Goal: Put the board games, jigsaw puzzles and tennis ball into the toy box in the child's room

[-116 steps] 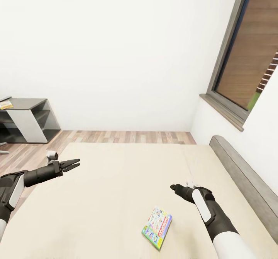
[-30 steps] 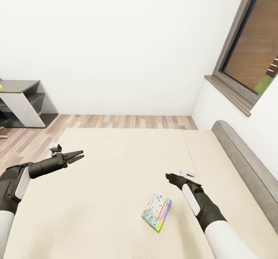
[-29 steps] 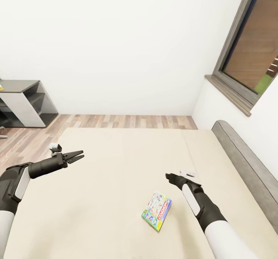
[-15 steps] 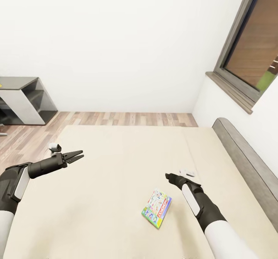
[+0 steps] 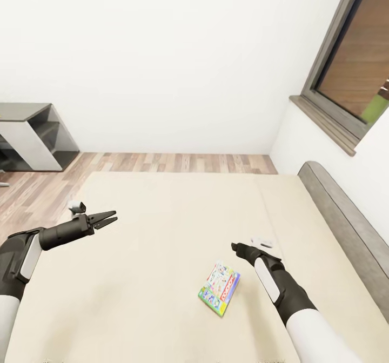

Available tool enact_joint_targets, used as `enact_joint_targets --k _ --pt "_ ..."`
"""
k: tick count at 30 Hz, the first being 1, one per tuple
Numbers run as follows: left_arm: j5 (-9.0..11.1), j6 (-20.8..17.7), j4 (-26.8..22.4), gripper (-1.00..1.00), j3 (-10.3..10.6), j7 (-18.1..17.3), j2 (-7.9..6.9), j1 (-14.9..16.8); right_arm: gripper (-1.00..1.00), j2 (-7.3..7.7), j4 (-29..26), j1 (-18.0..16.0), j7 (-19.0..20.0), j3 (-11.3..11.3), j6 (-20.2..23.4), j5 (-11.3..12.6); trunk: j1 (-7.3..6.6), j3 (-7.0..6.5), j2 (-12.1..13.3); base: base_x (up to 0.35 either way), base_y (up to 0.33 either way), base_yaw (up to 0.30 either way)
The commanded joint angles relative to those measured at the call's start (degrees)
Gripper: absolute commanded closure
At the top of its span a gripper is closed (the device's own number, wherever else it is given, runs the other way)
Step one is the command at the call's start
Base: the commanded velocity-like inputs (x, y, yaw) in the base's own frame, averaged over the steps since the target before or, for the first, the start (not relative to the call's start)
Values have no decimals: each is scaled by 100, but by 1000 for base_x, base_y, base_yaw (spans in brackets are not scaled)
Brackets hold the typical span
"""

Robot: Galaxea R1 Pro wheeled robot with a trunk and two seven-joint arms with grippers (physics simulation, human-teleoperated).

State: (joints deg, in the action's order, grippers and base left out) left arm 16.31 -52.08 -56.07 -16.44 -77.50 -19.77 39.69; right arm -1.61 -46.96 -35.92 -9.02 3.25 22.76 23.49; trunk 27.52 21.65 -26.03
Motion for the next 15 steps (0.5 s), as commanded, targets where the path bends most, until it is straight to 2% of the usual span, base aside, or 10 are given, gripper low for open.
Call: enact_joint_targets --k 1,15 --pt "12 -56 0 -100 0 -9 -1 4 -100 3 -11 -3 -54 17 18 60 2 19 -10 0 0 0" --pt "12 -51 -126 -100 8 6 8 4 -100 4 -14 -3 -53 17 18 73 2 151 -10 0 0 0"
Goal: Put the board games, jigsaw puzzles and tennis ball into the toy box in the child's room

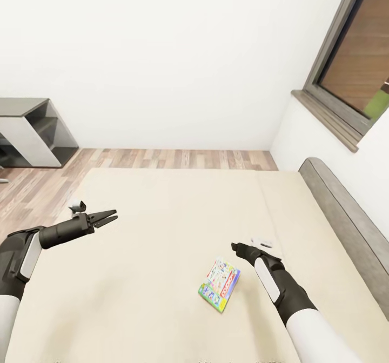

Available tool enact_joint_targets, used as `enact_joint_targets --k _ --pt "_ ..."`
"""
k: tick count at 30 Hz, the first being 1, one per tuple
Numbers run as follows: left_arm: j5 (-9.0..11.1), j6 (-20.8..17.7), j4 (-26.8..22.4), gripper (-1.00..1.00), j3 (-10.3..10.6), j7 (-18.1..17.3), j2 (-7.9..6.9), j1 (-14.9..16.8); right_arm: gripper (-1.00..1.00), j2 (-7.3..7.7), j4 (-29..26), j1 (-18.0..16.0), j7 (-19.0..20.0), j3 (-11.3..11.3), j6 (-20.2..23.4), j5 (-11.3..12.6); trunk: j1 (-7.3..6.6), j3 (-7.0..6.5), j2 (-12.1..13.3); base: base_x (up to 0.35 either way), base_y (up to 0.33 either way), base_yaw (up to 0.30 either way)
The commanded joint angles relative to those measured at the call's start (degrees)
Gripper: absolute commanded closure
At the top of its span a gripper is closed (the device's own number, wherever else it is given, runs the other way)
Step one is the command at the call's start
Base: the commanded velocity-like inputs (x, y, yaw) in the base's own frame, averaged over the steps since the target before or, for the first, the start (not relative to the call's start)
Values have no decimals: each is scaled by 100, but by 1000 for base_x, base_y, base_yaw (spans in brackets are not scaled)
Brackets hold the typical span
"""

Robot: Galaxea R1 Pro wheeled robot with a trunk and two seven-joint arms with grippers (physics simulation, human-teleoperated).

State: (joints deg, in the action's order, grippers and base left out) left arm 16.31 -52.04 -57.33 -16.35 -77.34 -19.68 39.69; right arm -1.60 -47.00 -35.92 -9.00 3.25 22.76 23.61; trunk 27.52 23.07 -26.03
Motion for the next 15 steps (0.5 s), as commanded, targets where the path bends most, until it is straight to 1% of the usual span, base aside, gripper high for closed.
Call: enact_joint_targets --k 1,15 --pt "12 -54 -9 -100 0 -10 -1 4 -100 2 -10 -3 -56 17 18 62 2 18 -10 0 0 0" --pt "10 -60 -41 -100 -8 -18 -9 4 -100 1 -16 -3 -58 17 18 65 2 151 -10 0 0 0"
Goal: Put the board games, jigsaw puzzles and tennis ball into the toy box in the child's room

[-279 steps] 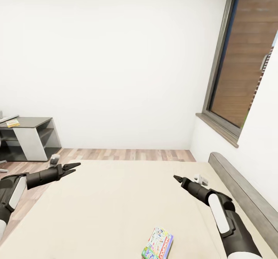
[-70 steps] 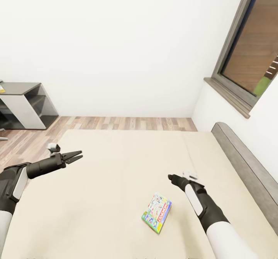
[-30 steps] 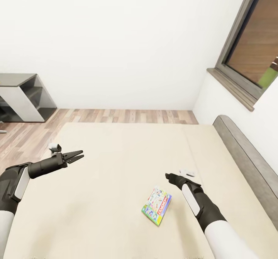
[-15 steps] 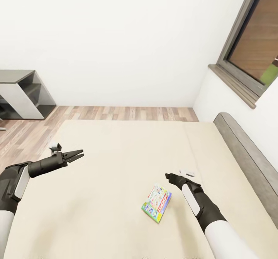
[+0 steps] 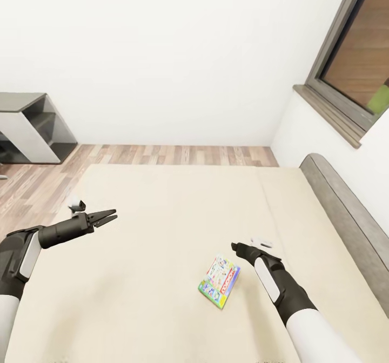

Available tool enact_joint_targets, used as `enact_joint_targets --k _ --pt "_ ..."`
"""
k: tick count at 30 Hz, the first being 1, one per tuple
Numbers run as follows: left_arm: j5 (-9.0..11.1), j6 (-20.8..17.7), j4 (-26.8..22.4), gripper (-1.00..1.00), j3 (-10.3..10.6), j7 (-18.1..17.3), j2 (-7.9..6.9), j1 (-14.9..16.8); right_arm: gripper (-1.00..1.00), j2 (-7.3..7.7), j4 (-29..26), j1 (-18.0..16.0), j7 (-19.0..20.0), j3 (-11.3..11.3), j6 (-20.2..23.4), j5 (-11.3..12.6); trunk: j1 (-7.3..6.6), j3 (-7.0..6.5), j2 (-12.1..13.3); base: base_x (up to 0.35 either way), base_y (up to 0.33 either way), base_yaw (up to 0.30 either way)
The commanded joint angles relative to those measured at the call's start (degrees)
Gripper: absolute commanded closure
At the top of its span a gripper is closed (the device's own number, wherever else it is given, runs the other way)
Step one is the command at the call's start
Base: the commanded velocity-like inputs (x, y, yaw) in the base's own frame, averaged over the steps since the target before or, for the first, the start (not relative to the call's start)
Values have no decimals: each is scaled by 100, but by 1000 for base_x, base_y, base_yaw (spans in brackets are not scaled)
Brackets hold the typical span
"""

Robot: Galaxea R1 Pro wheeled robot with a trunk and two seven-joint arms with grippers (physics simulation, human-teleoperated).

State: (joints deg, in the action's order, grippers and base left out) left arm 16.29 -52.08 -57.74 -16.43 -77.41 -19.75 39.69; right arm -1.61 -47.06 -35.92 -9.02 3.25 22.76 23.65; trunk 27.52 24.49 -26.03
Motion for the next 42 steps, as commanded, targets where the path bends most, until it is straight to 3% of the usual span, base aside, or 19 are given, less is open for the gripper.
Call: enact_joint_targets --k 1,23,28,34,42 --pt "13 -56 0 -100 0 -13 -2 3 -100 3 -10 -3 -55 17 18 60 2 18 -9 0 0 0" --pt "20 -64 -41 -100 -12 -60 6 3 -100 -3 -5 -3 -56 17 18 60 2 226 -9 0 0 0" --pt "60 -235 -601 -100 6 -295 11 -32 -100 -2 -5 -3 -50 17 18 60 2 273 -9 0 0 0" --pt "84 -668 -2016 -100 21 -1259 13 -515 -100 -6 -7 -3 -52 23 18 60 2 330 -9 0 0 0" --pt "90 -741 -2578 -100 38 -1259 17 -759 -100 -10 -20 -3 -50 26 18 60 2 406 -9 0 0 0"
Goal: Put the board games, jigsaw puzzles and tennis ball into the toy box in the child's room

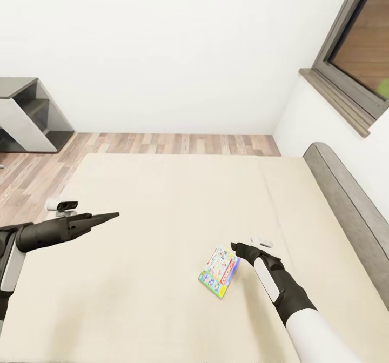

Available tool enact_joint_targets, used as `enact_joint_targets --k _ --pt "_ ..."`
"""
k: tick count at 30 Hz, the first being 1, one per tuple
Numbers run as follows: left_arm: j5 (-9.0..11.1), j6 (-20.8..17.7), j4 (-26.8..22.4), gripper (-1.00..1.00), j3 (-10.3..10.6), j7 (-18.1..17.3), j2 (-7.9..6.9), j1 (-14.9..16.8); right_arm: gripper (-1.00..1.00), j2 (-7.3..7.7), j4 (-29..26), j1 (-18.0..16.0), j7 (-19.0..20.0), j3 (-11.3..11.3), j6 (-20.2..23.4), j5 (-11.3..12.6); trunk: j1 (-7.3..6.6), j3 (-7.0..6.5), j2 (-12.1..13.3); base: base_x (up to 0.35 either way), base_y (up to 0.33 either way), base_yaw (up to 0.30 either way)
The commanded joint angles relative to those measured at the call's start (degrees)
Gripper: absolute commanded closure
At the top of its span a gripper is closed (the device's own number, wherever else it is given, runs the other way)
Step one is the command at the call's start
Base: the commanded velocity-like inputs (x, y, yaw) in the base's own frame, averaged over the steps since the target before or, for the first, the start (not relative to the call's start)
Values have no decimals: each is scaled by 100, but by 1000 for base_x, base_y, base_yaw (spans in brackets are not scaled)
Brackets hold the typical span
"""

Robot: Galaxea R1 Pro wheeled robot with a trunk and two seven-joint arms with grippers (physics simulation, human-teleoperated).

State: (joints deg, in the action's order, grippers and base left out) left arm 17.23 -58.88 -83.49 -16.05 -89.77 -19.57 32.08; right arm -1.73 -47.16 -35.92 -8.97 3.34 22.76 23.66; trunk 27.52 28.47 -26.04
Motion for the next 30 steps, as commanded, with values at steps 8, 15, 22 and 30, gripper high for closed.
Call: enact_joint_targets --k 8,15,22,30 --pt "-1 -66 -82 -100 13 -23 21 -36 -100 -2 -12 -2 -52 18 18 60 2 84 -9 0 0 0" --pt "0 -46 -87 -100 13 -23 39 -48 -100 -3 -13 -2 -52 35 18 60 2 150 -9 0 0 0" --pt "-6 -30 -88 -100 0 -23 166 -52 -100 -2 -13 -2 -52 73 18 59 2 216 -9 0 0 0" --pt "-9 -24 -88 -100 -5 -23 197 -52 -100 -3 -28 -2 -54 78 18 60 2 292 -9 0 0 0"
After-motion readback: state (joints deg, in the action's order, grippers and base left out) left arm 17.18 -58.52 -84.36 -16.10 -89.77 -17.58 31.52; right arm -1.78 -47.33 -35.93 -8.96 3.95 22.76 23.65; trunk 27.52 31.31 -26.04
